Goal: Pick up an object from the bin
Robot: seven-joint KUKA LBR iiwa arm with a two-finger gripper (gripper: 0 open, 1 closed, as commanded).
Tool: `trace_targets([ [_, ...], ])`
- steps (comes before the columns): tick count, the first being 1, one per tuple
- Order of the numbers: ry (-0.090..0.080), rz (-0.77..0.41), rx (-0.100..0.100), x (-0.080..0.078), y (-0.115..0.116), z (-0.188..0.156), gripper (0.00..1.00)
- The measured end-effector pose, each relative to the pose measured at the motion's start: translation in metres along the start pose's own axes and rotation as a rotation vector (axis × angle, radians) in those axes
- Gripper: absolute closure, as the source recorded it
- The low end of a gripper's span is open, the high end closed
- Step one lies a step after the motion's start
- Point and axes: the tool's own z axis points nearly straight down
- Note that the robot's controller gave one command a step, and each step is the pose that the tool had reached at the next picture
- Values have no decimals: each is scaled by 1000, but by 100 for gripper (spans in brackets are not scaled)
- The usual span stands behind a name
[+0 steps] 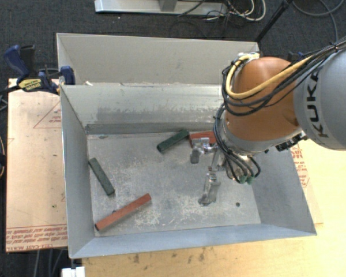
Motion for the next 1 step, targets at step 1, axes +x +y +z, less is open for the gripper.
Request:
trace_targets([
  [1,0,0,0,0,0,0,0],
])
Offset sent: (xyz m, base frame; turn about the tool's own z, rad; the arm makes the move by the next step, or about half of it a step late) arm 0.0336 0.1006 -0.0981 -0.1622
